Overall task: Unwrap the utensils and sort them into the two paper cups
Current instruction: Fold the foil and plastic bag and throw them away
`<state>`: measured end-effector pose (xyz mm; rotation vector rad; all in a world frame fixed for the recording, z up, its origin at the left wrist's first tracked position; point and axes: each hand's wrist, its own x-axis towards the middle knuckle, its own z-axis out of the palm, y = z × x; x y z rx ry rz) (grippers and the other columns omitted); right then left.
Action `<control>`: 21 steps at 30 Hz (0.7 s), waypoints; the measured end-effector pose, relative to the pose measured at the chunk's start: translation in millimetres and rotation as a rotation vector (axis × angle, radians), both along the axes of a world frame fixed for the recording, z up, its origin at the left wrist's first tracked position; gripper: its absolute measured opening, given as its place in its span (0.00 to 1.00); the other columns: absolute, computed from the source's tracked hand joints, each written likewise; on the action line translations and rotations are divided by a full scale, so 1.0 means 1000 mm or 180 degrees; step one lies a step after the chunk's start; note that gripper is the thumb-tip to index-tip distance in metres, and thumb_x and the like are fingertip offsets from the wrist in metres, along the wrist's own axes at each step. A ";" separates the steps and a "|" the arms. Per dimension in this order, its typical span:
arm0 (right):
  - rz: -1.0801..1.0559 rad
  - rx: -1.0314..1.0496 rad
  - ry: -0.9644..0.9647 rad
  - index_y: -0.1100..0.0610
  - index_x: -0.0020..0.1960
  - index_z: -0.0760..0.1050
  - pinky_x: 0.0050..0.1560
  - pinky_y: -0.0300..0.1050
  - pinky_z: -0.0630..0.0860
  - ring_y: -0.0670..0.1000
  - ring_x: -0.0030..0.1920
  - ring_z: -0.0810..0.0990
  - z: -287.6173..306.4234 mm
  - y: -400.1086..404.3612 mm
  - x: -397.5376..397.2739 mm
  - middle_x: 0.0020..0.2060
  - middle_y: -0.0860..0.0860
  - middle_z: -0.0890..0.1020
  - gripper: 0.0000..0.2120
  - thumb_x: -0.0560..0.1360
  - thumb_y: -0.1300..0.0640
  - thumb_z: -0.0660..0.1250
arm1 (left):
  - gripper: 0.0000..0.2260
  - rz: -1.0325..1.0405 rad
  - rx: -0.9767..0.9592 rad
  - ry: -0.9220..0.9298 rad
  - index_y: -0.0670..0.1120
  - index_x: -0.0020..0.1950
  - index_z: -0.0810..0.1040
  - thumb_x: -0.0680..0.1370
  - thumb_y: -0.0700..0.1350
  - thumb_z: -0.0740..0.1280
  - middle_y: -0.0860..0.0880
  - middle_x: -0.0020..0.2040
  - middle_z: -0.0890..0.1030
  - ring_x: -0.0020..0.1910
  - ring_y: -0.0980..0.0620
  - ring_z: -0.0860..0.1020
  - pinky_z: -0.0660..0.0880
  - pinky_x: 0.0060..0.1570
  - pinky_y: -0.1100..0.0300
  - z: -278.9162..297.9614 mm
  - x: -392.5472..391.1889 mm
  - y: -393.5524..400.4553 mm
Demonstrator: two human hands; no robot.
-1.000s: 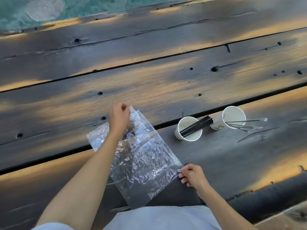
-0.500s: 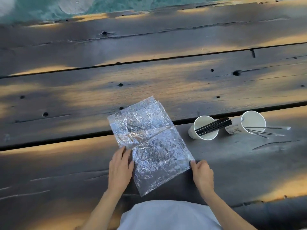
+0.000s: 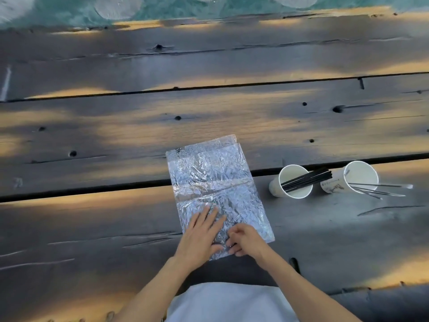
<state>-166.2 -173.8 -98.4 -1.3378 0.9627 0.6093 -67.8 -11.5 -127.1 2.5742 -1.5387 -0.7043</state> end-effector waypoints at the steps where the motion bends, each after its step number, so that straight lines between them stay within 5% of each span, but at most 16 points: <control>1: -0.0062 0.0009 0.0085 0.56 0.49 0.73 0.33 0.41 0.74 0.53 0.35 0.81 0.000 -0.004 -0.002 0.38 0.54 0.83 0.05 0.80 0.59 0.59 | 0.41 -0.0086 0.0140 0.0024 0.53 0.81 0.50 0.74 0.61 0.68 0.47 0.82 0.47 0.80 0.44 0.43 0.52 0.77 0.42 -0.006 -0.003 0.005; 8: -0.0488 -0.0721 0.0615 0.60 0.46 0.74 0.31 0.42 0.72 0.54 0.32 0.80 -0.006 -0.042 -0.021 0.32 0.56 0.83 0.09 0.78 0.64 0.55 | 0.47 -0.0178 0.0587 0.0204 0.60 0.80 0.37 0.74 0.64 0.67 0.53 0.79 0.32 0.78 0.45 0.31 0.35 0.75 0.47 -0.006 0.012 0.053; 11: -0.0551 -0.0997 0.0541 0.60 0.42 0.73 0.26 0.40 0.72 0.53 0.28 0.75 -0.006 -0.036 -0.010 0.31 0.56 0.80 0.09 0.78 0.65 0.55 | 0.47 -0.0148 0.0618 0.0244 0.60 0.80 0.39 0.73 0.63 0.69 0.52 0.79 0.32 0.78 0.44 0.32 0.32 0.73 0.48 0.001 0.013 0.050; 13: -0.0651 -0.0719 0.0288 0.61 0.44 0.72 0.25 0.40 0.70 0.52 0.27 0.74 -0.002 -0.026 0.004 0.32 0.56 0.79 0.08 0.79 0.65 0.57 | 0.44 -0.0138 0.0453 0.0229 0.58 0.81 0.43 0.74 0.63 0.68 0.51 0.80 0.36 0.78 0.44 0.34 0.35 0.75 0.47 0.003 0.009 0.040; 17: -0.0479 -0.0101 0.0055 0.60 0.50 0.74 0.29 0.42 0.72 0.52 0.30 0.79 0.000 -0.008 0.021 0.36 0.57 0.82 0.06 0.80 0.62 0.58 | 0.39 -0.0255 0.0345 0.0163 0.55 0.81 0.50 0.76 0.63 0.65 0.47 0.82 0.49 0.79 0.43 0.43 0.57 0.75 0.40 -0.005 -0.004 0.024; 21: -0.0580 -0.0347 0.0214 0.61 0.50 0.73 0.30 0.42 0.74 0.54 0.31 0.81 -0.007 -0.025 0.010 0.35 0.57 0.82 0.06 0.80 0.63 0.58 | 0.41 -0.0314 0.0450 0.0136 0.57 0.81 0.41 0.77 0.61 0.65 0.47 0.81 0.39 0.78 0.43 0.35 0.45 0.77 0.41 -0.008 0.001 0.033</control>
